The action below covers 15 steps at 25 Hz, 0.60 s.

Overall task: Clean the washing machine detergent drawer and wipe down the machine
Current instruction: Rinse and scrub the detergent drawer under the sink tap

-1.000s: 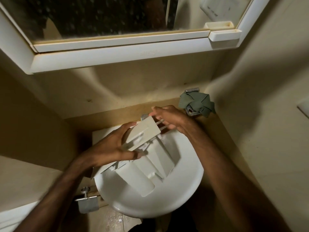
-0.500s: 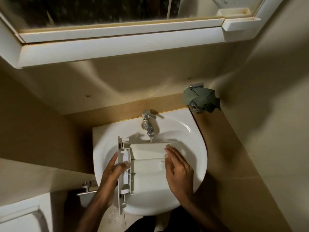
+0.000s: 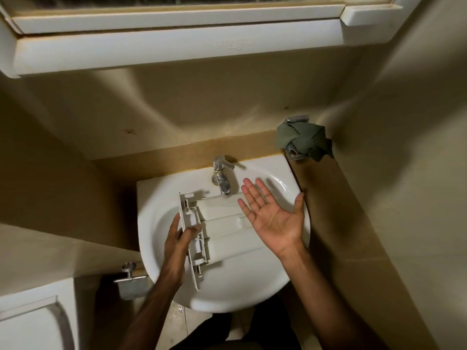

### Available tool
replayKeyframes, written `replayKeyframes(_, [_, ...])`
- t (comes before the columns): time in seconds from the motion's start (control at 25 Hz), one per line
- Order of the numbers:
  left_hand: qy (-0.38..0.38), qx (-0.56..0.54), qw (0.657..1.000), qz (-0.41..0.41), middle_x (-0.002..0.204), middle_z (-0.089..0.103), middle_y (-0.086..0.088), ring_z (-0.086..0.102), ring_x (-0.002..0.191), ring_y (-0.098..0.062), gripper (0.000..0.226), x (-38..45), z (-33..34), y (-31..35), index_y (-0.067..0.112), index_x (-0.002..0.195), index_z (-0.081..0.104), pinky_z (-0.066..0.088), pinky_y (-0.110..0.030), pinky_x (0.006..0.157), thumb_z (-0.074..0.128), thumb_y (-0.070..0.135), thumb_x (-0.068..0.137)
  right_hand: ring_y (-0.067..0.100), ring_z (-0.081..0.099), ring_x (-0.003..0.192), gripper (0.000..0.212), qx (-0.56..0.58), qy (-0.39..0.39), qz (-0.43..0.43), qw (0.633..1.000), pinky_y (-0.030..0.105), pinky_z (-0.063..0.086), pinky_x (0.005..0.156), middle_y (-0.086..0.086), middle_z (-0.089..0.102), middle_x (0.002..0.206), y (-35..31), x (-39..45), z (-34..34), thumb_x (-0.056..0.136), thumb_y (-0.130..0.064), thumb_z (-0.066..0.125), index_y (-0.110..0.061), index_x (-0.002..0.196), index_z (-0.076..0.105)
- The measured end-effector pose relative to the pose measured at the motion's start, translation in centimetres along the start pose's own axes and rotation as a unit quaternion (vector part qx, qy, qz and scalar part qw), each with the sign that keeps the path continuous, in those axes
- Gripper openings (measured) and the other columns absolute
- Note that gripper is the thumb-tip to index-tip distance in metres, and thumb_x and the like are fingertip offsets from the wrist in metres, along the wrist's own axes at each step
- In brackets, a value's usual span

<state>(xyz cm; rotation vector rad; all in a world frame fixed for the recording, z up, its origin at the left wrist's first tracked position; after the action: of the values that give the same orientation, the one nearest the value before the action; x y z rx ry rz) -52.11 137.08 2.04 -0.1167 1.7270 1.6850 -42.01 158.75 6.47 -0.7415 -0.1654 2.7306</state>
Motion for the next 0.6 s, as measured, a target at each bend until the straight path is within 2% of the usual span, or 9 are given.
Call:
replayKeyframes(0.08, [0.006, 0.003, 1.000, 0.017, 0.126, 0.075, 0.000, 0.069, 0.120, -0.019, 0.064, 0.3, 0.3, -0.1, 0.032, 0.146, 0.055, 0.049, -0.044, 0.108, 0.071, 0.030, 0.084, 0.035, 0.040, 0.151, 0.097, -0.055, 0.029, -0.023, 0.998, 0.054, 0.026, 0.126, 0.023, 0.049, 0.156, 0.2, 0.6, 0.0, 0.091, -0.081, 0.038, -0.007, 0.153, 0.047])
replayKeyframes(0.16, [0.027, 0.016, 0.999, 0.026, 0.125, 0.075, -0.002, 0.070, 0.116, -0.017, 0.060, 0.6, 0.6, -0.5, 0.031, 0.149, 0.052, 0.051, -0.039, 0.106, 0.070, 0.017, 0.093, 0.025, 0.050, 0.145, 0.071, -0.303, 0.069, -0.112, 0.944, 0.052, 0.033, 0.123, 0.012, 0.062, 0.146, 0.4, 1.1, -0.2, 0.103, -0.066, 0.035, -0.013, 0.143, 0.059])
replayKeyframes(0.2, [0.031, 0.019, 0.999, 0.028, 0.125, 0.075, -0.003, 0.070, 0.116, -0.017, 0.060, 0.8, 0.7, -0.7, 0.031, 0.150, 0.051, 0.051, -0.038, 0.105, 0.068, 0.013, 0.096, 0.017, 0.048, 0.146, 0.056, -0.491, 0.085, -0.167, 0.851, 0.051, 0.033, 0.124, 0.004, 0.063, 0.147, 0.7, 1.4, -0.5, 0.107, -0.055, 0.037, -0.018, 0.140, 0.062])
replayKeyframes(0.24, [0.031, 0.021, 0.999, 0.030, 0.125, 0.075, -0.003, 0.070, 0.116, -0.018, 0.060, 0.9, 0.7, -1.0, 0.031, 0.150, 0.050, 0.052, -0.038, 0.104, 0.067, 0.011, 0.097, 0.010, 0.041, 0.150, 0.048, -0.662, 0.092, -0.215, 0.712, 0.050, 0.029, 0.126, -0.003, 0.057, 0.153, 1.2, 2.0, -1.2, 0.109, -0.045, 0.040, -0.021, 0.143, 0.061])
replayKeyframes(0.28, [0.031, 0.021, 0.999, 0.035, 0.126, 0.075, -0.002, 0.071, 0.116, -0.017, 0.060, 1.0, 0.8, -1.1, 0.031, 0.151, 0.050, 0.053, -0.037, 0.103, 0.066, 0.011, 0.097, 0.008, 0.029, 0.155, 0.049, -0.781, 0.077, -0.223, 0.579, 0.051, 0.022, 0.127, -0.005, 0.046, 0.161, 1.9, 2.9, -2.2, 0.109, -0.042, 0.039, -0.021, 0.150, 0.054])
replayKeyframes(0.32, [0.032, 0.020, 0.998, 0.041, 0.125, 0.075, -0.001, 0.071, 0.115, -0.016, 0.059, 0.9, 0.9, -1.0, 0.032, 0.150, 0.051, 0.054, -0.034, 0.100, 0.067, 0.012, 0.097, 0.009, 0.019, 0.159, 0.057, -0.846, 0.070, -0.195, 0.491, 0.055, 0.016, 0.128, -0.003, 0.035, 0.168, 2.7, 3.8, -3.3, 0.109, -0.046, 0.033, -0.018, 0.157, 0.045])
replayKeyframes(0.44, [0.026, 0.028, 0.997, 0.074, 0.123, 0.075, 0.003, 0.071, 0.112, -0.013, 0.053, 0.6, 1.7, -0.7, 0.032, 0.144, 0.056, 0.055, -0.022, 0.089, 0.065, 0.016, 0.095, 0.022, 0.007, 0.162, 0.079, -0.915, 0.136, -0.183, 0.333, 0.067, 0.010, 0.126, 0.010, 0.017, 0.174, 5.0, 5.5, -5.4, 0.105, -0.060, 0.011, -0.009, 0.163, 0.029])
replayKeyframes(0.52, [0.031, 0.027, 0.995, 0.095, 0.122, 0.075, 0.003, 0.071, 0.111, -0.014, 0.049, 0.4, 2.2, -0.7, 0.030, 0.141, 0.058, 0.054, -0.022, 0.088, 0.063, 0.014, 0.095, 0.027, 0.003, 0.162, 0.077, -0.922, 0.137, -0.219, 0.288, 0.069, 0.007, 0.124, 0.014, 0.010, 0.174, 7.1, 4.8, -5.3, 0.108, -0.058, 0.009, -0.007, 0.164, 0.023])
replayKeyframes(0.6, [0.031, 0.029, 0.994, 0.106, 0.122, 0.075, 0.002, 0.071, 0.110, -0.014, 0.051, 0.5, 2.3, -0.7, 0.030, 0.140, 0.059, 0.053, -0.024, 0.089, 0.062, 0.020, 0.091, 0.028, 0.000, 0.162, 0.068, -0.931, 0.047, -0.269, 0.241, 0.071, 0.007, 0.123, 0.014, 0.005, 0.174, 9.4, 2.9, -5.5, 0.112, -0.049, 0.018, -0.009, 0.166, 0.017])
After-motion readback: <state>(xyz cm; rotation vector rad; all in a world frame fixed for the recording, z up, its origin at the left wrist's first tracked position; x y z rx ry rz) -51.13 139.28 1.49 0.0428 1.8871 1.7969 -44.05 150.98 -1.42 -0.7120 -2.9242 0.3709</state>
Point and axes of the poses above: each hand's wrist, its own x-axis towards the middle knuckle, its own z-axis out of the palm, y = z × x, the point moved 2 cm from there along x, towards the middle knuckle
